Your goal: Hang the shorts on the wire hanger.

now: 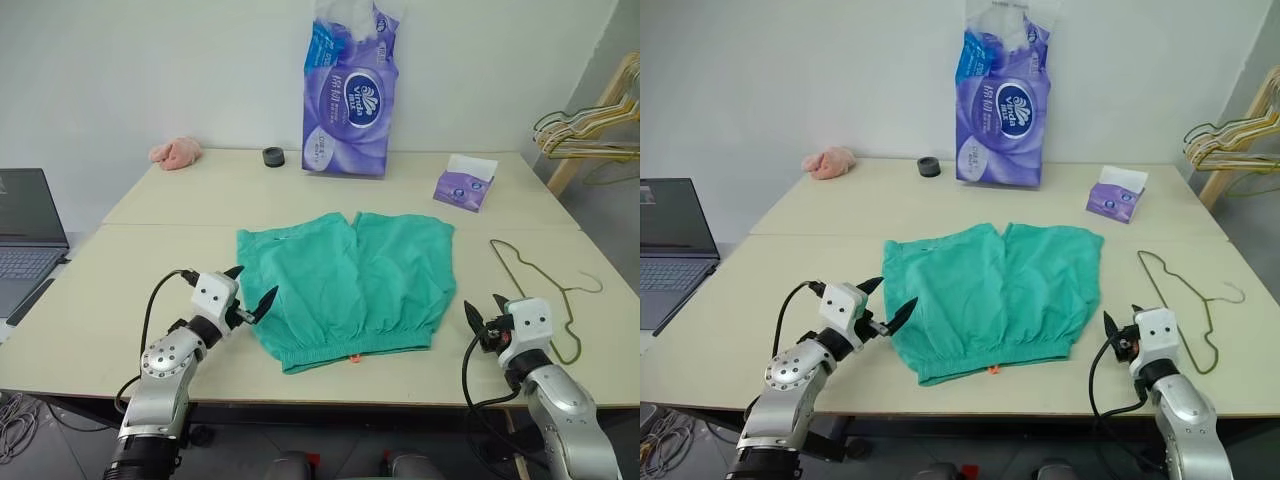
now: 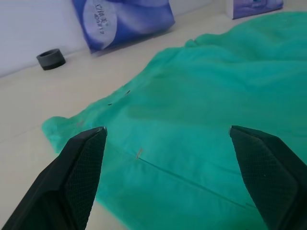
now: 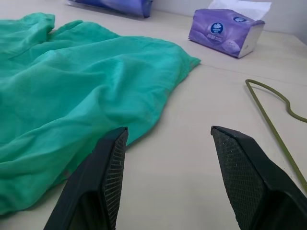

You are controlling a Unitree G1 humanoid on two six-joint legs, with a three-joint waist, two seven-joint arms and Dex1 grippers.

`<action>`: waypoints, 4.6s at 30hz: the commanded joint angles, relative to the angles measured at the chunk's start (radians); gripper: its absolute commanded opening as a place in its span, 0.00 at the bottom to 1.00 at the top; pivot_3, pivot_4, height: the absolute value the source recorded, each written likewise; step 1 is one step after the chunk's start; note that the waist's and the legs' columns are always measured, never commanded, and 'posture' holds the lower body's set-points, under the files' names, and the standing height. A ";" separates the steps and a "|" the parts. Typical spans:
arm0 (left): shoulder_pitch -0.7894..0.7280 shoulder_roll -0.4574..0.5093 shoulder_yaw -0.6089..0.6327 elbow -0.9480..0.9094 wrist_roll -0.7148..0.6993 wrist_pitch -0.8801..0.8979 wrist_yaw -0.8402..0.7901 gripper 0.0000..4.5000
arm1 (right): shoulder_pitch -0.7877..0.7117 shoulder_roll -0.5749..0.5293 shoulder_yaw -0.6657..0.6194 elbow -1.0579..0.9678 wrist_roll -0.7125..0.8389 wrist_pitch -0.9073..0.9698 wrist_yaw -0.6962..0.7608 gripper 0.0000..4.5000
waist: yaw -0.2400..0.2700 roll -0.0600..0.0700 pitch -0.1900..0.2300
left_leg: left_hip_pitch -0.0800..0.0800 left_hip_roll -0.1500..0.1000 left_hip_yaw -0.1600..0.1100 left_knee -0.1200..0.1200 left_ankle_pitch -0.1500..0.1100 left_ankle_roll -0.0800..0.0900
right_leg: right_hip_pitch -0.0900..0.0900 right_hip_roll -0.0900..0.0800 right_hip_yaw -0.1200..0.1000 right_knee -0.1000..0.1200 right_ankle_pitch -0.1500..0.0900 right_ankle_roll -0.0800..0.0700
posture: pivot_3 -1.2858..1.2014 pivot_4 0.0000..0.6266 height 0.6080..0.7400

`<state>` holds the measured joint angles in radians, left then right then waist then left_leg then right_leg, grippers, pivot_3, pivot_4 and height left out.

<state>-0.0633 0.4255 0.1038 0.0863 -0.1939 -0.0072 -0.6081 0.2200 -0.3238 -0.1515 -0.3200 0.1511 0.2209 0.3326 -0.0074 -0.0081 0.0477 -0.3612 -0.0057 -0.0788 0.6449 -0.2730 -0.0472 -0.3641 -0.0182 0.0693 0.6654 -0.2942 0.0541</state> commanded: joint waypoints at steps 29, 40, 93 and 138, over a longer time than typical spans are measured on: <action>-0.245 0.340 -0.084 -0.071 -0.218 0.360 -0.603 0.98 | -0.342 0.059 -0.114 -0.175 0.486 1.141 -0.131 0.66 | -0.045 -0.001 0.004 | -0.004 0.001 0.000 -0.001 -0.001 0.001 | -0.005 0.001 0.000 0.000 -0.001 -0.001 | 0.50 0.03 1.00; -0.212 0.398 -0.107 -0.111 -0.230 0.387 -0.705 1.00 | -0.470 0.084 -0.123 -0.059 0.536 1.248 -0.097 0.01 | -0.054 0.000 0.004 | -0.004 0.002 0.000 -0.002 -0.001 0.002 | -0.006 0.002 0.000 0.000 -0.001 -0.001 | 0.50 0.03 1.00; -0.342 0.396 -0.158 0.284 -0.063 0.093 -0.741 1.00 | -0.241 -0.511 0.229 -0.192 -0.198 -0.076 0.456 0.71 | -0.090 -0.003 0.026 | -0.004 0.000 -0.001 0.002 -0.002 0.003 | -0.009 -0.001 0.001 0.012 -0.003 0.000 | 0.46 0.06 1.00; -0.450 0.411 -0.143 0.459 0.040 0.035 -0.739 0.99 | -0.173 -0.349 0.426 -0.013 -0.739 -0.323 0.203 0.00 | -0.105 -0.015 0.041 | -0.003 0.000 -0.001 0.011 -0.001 0.003 | -0.006 0.001 0.000 0.015 -0.002 0.001 | 0.46 0.12 1.00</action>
<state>-0.4825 0.8326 -0.0522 0.5342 -0.1553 0.0523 -1.3453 0.0522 -0.6642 0.3052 -0.3184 -0.6046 -0.0995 0.5402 -0.1123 -0.0233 0.0890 -0.3640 -0.0053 -0.0797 0.6560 -0.2741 -0.0438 -0.3696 -0.0172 0.0697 0.6808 -0.2965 0.0550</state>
